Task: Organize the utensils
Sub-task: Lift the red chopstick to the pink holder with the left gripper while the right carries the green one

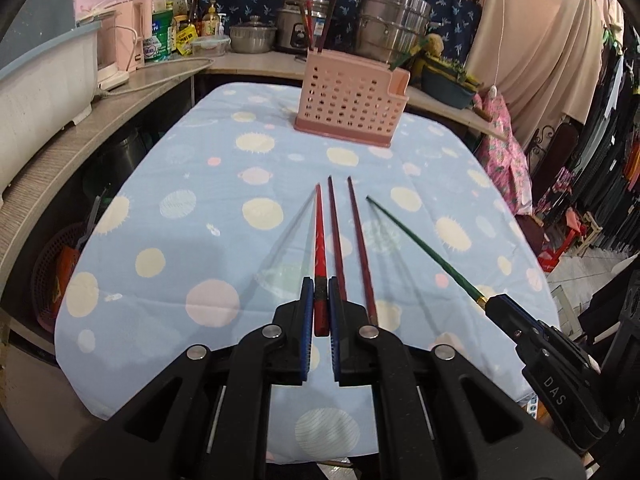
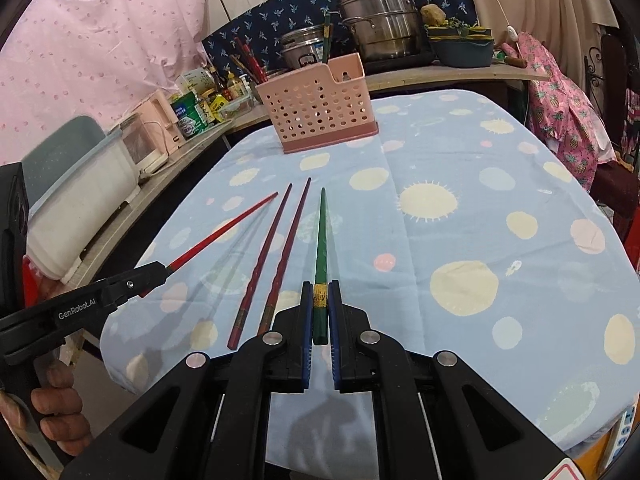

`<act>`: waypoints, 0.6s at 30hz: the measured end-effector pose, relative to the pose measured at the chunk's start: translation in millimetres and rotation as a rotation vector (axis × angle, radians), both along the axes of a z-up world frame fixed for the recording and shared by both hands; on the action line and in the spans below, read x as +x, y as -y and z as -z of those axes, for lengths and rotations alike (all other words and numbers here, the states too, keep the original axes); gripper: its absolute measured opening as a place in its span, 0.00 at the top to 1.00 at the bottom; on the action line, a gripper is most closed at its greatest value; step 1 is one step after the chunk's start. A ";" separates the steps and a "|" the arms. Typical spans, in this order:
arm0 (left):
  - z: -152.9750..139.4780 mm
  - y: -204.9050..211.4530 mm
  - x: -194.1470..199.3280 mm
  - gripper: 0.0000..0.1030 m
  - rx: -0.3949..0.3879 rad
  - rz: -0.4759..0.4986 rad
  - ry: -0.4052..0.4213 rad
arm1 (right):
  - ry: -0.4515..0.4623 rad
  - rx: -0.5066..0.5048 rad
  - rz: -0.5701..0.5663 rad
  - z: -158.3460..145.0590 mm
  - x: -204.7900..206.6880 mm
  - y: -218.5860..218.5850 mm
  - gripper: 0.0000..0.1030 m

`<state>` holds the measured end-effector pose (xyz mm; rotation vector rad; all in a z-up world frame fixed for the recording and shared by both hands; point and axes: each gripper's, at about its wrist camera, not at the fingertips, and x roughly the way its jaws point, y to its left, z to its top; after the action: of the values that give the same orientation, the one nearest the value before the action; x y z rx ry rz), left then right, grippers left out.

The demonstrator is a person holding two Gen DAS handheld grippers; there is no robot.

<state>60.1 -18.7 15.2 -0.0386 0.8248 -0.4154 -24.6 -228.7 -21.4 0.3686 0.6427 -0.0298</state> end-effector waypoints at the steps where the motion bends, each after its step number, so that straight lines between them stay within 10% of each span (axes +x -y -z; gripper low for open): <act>1: -7.1 -1.1 -0.1 0.93 -0.012 -0.001 0.009 | 0.012 0.000 0.004 -5.1 -0.1 2.1 0.93; 18: -99.5 3.4 35.1 0.93 -0.067 -0.027 0.183 | 0.228 0.011 0.048 -107.4 12.0 40.3 0.93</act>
<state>95.1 -22.1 114.7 -0.0728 0.6294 -0.4147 -12.6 -269.0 86.0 0.3918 0.4087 -0.0295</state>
